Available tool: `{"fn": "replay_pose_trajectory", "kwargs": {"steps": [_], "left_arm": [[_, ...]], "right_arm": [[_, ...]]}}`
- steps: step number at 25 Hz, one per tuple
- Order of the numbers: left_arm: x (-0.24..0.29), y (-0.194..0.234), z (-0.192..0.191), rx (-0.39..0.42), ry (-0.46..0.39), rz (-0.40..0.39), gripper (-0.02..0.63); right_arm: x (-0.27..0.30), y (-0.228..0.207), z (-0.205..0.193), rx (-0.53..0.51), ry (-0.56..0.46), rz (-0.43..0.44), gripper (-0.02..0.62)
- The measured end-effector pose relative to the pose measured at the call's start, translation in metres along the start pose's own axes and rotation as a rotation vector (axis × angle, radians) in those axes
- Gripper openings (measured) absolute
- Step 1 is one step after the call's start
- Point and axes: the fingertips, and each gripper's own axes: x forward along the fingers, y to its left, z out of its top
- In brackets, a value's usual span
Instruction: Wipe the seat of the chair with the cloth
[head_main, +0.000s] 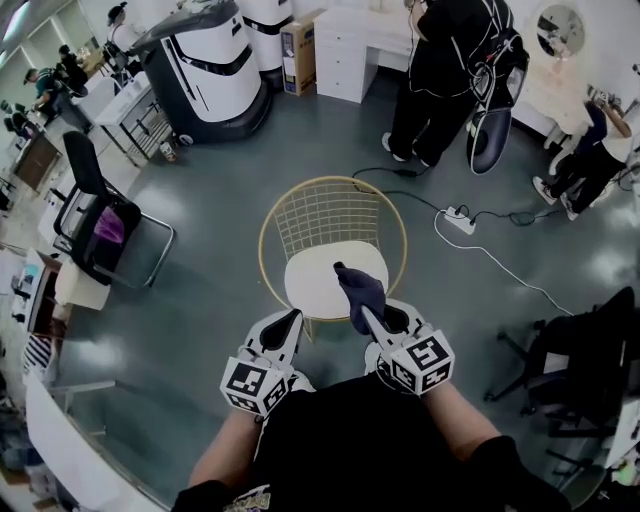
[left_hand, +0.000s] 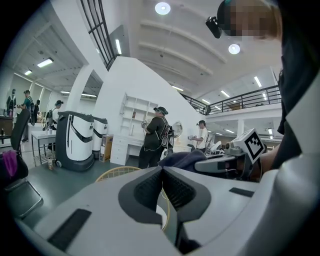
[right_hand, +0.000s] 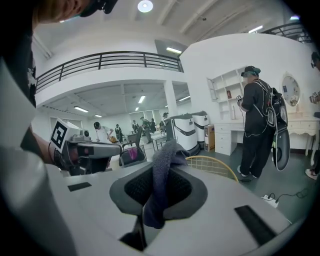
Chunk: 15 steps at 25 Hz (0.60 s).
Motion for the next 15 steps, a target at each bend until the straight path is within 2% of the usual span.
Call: {"fn": "replay_pose_trajectory", "kwargs": {"steps": [6,15], "left_arm": [[0.009,0.002,0.000,0.006,-0.004,0.005,0.017],[0.016,0.008,0.006,0.018,0.011,0.004,0.017]], "right_arm": [[0.003,-0.003,-0.009,0.000,0.017,0.018,0.052],[0.017,-0.006,-0.002,-0.002,0.029,0.042,0.051]]}}
